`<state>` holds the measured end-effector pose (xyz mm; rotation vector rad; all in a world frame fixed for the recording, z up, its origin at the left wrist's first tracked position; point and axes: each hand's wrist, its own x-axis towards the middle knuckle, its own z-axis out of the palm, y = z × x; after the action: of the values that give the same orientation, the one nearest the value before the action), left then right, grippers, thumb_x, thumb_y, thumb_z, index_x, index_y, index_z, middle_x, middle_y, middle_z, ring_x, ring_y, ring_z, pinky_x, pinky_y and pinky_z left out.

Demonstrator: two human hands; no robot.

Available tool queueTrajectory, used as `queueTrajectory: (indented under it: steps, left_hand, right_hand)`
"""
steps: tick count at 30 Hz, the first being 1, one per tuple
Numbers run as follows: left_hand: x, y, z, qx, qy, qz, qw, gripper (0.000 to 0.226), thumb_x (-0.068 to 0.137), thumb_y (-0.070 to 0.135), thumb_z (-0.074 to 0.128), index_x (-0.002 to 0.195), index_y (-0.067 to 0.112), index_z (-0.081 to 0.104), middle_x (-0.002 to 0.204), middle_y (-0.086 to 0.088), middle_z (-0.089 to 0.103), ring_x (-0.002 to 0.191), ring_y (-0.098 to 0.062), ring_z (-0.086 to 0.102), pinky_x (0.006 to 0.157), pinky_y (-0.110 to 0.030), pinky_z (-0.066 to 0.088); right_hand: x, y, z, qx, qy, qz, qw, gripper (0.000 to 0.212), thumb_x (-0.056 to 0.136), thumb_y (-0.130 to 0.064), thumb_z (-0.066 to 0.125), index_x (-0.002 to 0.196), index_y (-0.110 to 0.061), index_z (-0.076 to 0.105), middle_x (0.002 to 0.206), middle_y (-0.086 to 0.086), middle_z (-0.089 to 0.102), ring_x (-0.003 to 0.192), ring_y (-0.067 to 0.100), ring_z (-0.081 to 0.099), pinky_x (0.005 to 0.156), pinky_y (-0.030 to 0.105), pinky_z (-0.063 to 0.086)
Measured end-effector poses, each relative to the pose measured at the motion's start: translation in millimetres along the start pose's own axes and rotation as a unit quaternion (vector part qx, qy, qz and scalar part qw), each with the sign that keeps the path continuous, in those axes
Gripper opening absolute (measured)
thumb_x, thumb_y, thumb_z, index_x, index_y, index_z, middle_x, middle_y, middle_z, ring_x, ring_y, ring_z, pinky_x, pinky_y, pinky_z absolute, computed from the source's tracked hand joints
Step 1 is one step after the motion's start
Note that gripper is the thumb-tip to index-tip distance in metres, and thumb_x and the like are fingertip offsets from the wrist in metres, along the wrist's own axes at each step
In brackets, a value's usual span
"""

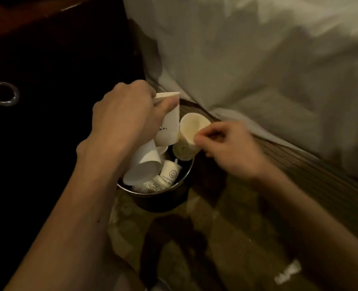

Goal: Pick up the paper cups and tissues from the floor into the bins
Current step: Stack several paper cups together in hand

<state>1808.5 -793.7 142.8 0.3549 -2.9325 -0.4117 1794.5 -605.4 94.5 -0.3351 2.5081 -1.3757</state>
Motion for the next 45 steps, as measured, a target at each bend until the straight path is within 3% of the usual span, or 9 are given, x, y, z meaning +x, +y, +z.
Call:
queueTrajectory:
  steps: [10, 15, 18, 25, 28, 31, 33, 36, 45]
  left_hand:
    - [18, -24, 9, -0.047, 0.006, -0.091, 0.995, 0.047, 0.090, 0.063, 0.055, 0.101, 0.019, 0.066, 0.076, 0.004, 0.052, 0.076, -0.019, 0.051, 0.061, -0.034, 0.036]
    - [26, -27, 24, -0.105, -0.062, -0.084, 0.989, 0.047, 0.088, 0.066, 0.054, 0.088, 0.020, 0.066, 0.074, 0.005, 0.057, 0.070, -0.016, 0.057, 0.058, -0.032, 0.038]
    - [29, -29, 30, -0.174, -0.116, -0.072, 0.975, 0.050, 0.090, 0.065, 0.052, 0.072, 0.021, 0.066, 0.070, 0.003, 0.064, 0.064, -0.012, 0.059, 0.053, -0.029, 0.034]
    - [33, -35, 26, -0.270, -0.087, -0.076, 0.956, 0.057, 0.090, 0.069, 0.045, 0.072, 0.021, 0.068, 0.052, 0.012, 0.061, 0.045, 0.002, 0.055, 0.052, -0.027, 0.036]
    - [33, -38, 25, -0.241, -0.040, -0.090, 0.965, 0.048, 0.090, 0.069, 0.046, 0.085, 0.025, 0.064, 0.068, 0.012, 0.056, 0.061, -0.001, 0.052, 0.053, -0.027, 0.034]
    - [32, -46, 23, -0.197, 0.007, -0.119, 0.973, 0.034, 0.091, 0.063, 0.051, 0.095, 0.030, 0.057, 0.075, 0.016, 0.043, 0.069, -0.006, 0.047, 0.061, -0.030, 0.036]
    - [31, -51, 23, -0.176, 0.016, -0.130, 0.976, 0.027, 0.094, 0.054, 0.054, 0.101, 0.028, 0.057, 0.076, 0.013, 0.044, 0.076, -0.013, 0.050, 0.066, -0.033, 0.038]
    - [32, -54, 24, -0.155, 0.028, -0.134, 0.978, 0.020, 0.096, 0.040, 0.058, 0.110, 0.025, 0.060, 0.080, 0.010, 0.042, 0.083, -0.015, 0.049, 0.069, -0.034, 0.039]
    - [36, -70, 42, -0.194, 0.012, -0.122, 0.973, 0.008, 0.096, 0.034, 0.061, 0.100, 0.026, 0.062, 0.079, 0.013, 0.042, 0.079, -0.008, 0.046, 0.056, -0.018, 0.030]
  right_hand:
    - [25, 28, 83, -0.011, -0.197, 0.095, 0.976, 0.033, 0.084, -0.037, 0.071, 0.115, -0.026, 0.066, 0.106, -0.011, 0.069, 0.096, 0.004, 0.065, 0.088, 0.030, 0.055]
    - [28, 29, 76, 0.200, -0.191, 0.167, 0.946, 0.059, 0.080, -0.033, 0.077, 0.131, -0.024, 0.049, 0.108, -0.001, 0.070, 0.080, 0.017, 0.073, 0.061, 0.024, 0.055]
    - [34, 25, 58, 0.374, -0.159, 0.175, 0.897, 0.074, 0.071, -0.041, 0.078, 0.134, -0.019, 0.045, 0.110, 0.006, 0.073, 0.090, 0.027, 0.073, 0.067, 0.030, 0.057]
    - [46, 8, 43, 0.468, -0.063, 0.108, 0.875, 0.053, 0.071, -0.037, 0.076, 0.115, -0.015, 0.057, 0.105, 0.010, 0.072, 0.084, 0.023, 0.070, 0.065, 0.029, 0.055]
    - [54, 3, 41, 0.387, 0.031, 0.075, 0.919, 0.043, 0.073, -0.033, 0.080, 0.103, -0.022, 0.051, 0.100, 0.007, 0.067, 0.077, 0.015, 0.068, 0.065, 0.027, 0.053]
    - [57, 7, 42, 0.105, 0.099, -0.023, 0.989, 0.044, 0.071, -0.045, 0.081, 0.096, -0.035, 0.046, 0.101, -0.006, 0.062, 0.083, 0.006, 0.063, 0.061, 0.015, 0.049]
    - [54, 14, 53, -0.067, 0.040, -0.079, 0.994, 0.044, 0.073, -0.051, 0.077, 0.103, -0.038, 0.048, 0.101, -0.016, 0.058, 0.084, -0.001, 0.057, 0.060, 0.014, 0.047]
    - [50, 29, 81, -0.221, -0.068, -0.099, 0.968, 0.049, 0.080, -0.049, 0.071, 0.122, -0.028, 0.056, 0.114, -0.004, 0.062, 0.103, 0.012, 0.053, 0.082, 0.027, 0.045]
    - [54, 33, 109, -0.201, -0.118, -0.104, 0.967, 0.069, 0.072, -0.064, 0.070, 0.129, -0.029, 0.053, 0.127, -0.006, 0.053, 0.117, 0.013, 0.040, 0.087, 0.025, 0.034]
